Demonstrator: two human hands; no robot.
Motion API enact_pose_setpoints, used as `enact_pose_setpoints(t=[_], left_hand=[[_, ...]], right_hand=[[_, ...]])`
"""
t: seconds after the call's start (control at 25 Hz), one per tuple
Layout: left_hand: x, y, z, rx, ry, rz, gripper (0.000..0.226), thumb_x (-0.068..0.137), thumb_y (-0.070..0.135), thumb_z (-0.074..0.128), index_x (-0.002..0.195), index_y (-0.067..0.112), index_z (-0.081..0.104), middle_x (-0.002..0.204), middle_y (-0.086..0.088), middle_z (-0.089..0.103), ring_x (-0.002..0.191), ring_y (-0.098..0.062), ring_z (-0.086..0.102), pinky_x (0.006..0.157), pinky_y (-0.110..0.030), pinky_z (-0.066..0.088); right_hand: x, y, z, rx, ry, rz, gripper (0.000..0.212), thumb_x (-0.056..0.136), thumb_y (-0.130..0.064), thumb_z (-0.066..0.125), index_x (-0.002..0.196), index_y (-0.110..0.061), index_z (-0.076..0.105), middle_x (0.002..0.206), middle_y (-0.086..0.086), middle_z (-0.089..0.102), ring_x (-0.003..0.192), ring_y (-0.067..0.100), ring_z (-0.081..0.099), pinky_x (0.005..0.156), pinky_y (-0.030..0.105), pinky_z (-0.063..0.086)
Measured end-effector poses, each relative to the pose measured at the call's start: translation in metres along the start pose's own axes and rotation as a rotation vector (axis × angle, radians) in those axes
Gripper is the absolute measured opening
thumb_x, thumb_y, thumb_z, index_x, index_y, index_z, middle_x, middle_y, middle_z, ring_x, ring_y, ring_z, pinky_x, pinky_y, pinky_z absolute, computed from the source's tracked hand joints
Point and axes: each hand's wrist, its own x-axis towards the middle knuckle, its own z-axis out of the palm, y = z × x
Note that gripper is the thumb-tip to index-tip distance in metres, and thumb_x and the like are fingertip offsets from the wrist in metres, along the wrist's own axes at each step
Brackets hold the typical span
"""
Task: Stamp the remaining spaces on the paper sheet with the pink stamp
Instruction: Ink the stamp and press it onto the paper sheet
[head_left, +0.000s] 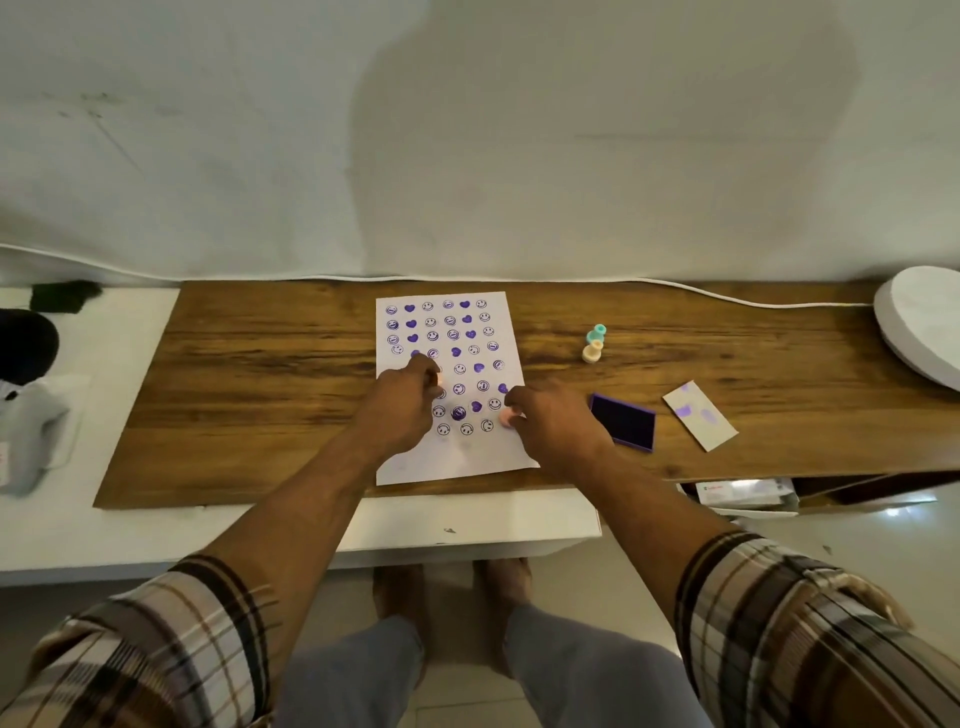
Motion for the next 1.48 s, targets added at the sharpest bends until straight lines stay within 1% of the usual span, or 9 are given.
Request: enact_pose_setpoints(t=[0.12,0.36,0.56,0.76,1.0,1.08,1.2,1.28,1.48], left_hand=[[0.000,-0.003,0.001,0.007,0.001,0.001,0.031,0.099,0.014,0.063,0.128,0.010,0.055,0.112,-0.010,0.078,0.099,-0.030,0.073,0.072,-0.032,0.054],[0.001,-0.002,-0.001,0.029,-0.027,-0.004,0.030,0.099,0.016,0.063,0.128,0.008,0.055,0.114,-0.015,0.076,0.099,-0.033,0.071,0.080,-0.047,0.060],[0.000,0.001,0.001,0.048,-0.026,0.003,0.033,0.098,0.014,0.065,0.128,0.007,0.054,0.115,-0.016,0.076,0.101,-0.034,0.071,0.073,-0.035,0.054],[-0.001,-0.001,0.001,0.081,-0.027,0.017,0.031,0.097,0.018,0.065,0.125,0.009,0.055,0.106,-0.017,0.076,0.091,-0.034,0.071,0.070,-0.040,0.058],[0.001,-0.002,0.001,0.067,-0.038,-0.003,0.031,0.097,0.017,0.065,0.125,0.012,0.054,0.107,-0.013,0.077,0.092,-0.030,0.072,0.063,-0.029,0.046],[0.002,-0.001,0.000,0.066,-0.060,-0.005,0.032,0.097,0.016,0.067,0.126,0.013,0.054,0.109,-0.013,0.076,0.092,-0.029,0.071,0.064,-0.029,0.047],[0.003,0.000,-0.003,0.054,-0.085,-0.006,0.031,0.097,0.014,0.065,0.127,0.014,0.055,0.114,-0.013,0.076,0.097,-0.029,0.070,0.071,-0.034,0.055],[0.002,0.003,-0.006,-0.069,-0.042,-0.048,0.029,0.097,0.013,0.066,0.125,0.014,0.059,0.119,-0.011,0.075,0.107,-0.027,0.070,0.083,-0.034,0.055],[-0.007,0.038,-0.009,-0.486,-0.005,-0.191,0.025,0.090,0.009,0.076,0.113,0.017,0.071,0.108,-0.005,0.077,0.101,-0.022,0.072,0.093,-0.038,0.059]], right_hand=[[0.003,-0.008,0.004,-0.059,-0.011,-0.053,0.032,0.104,-0.027,0.064,0.130,-0.009,0.067,0.120,0.016,0.071,0.110,0.032,0.061,0.084,0.040,0.052],[0.008,-0.021,0.004,-0.202,-0.062,-0.107,0.030,0.103,-0.014,0.061,0.132,-0.008,0.066,0.125,0.015,0.067,0.114,0.032,0.059,0.091,0.041,0.055],[0.009,-0.026,-0.001,-0.270,-0.121,-0.146,0.033,0.101,-0.010,0.063,0.133,-0.009,0.066,0.124,0.012,0.063,0.116,0.030,0.055,0.094,0.043,0.056],[0.010,-0.023,0.001,-0.292,-0.119,-0.168,0.038,0.097,-0.013,0.069,0.135,-0.012,0.065,0.126,0.008,0.063,0.115,0.026,0.054,0.093,0.038,0.055],[0.015,-0.023,0.000,-0.279,-0.136,-0.172,0.039,0.094,-0.011,0.069,0.133,-0.011,0.067,0.123,0.009,0.064,0.112,0.027,0.055,0.090,0.039,0.056],[0.014,-0.016,-0.003,-0.094,-0.111,-0.040,0.034,0.097,-0.013,0.068,0.131,-0.016,0.070,0.121,0.007,0.067,0.112,0.026,0.061,0.089,0.038,0.057],[0.004,-0.005,-0.005,0.579,0.182,0.420,0.017,0.100,-0.018,0.069,0.114,-0.024,0.075,0.105,-0.007,0.075,0.098,0.018,0.072,0.075,0.031,0.061],[-0.005,0.000,-0.007,0.850,0.322,0.608,0.017,0.099,-0.023,0.073,0.116,-0.024,0.076,0.104,-0.010,0.077,0.095,0.013,0.072,0.073,0.028,0.060],[-0.021,-0.002,-0.019,1.067,0.315,0.608,0.021,0.094,-0.021,0.079,0.115,-0.024,0.078,0.102,-0.012,0.076,0.097,0.007,0.070,0.067,0.017,0.050]])
